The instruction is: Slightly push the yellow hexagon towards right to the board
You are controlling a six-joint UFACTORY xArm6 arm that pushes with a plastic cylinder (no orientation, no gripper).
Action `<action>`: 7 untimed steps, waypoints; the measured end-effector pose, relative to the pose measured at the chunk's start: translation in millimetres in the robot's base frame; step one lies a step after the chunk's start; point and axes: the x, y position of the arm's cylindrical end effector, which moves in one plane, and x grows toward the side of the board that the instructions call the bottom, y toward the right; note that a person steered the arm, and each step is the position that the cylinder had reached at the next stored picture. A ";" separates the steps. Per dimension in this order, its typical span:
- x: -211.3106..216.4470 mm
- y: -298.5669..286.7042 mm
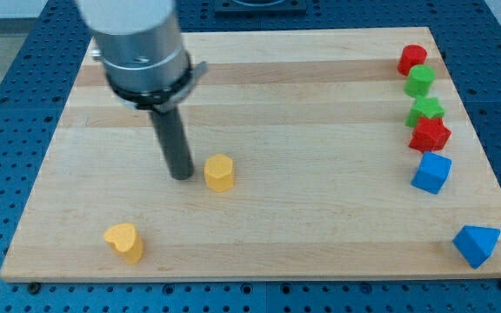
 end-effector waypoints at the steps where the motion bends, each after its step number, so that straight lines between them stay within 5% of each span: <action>1: 0.4 0.0; 3: 19.5 47.6; 5: -30.3 31.5; 7: -22.5 93.9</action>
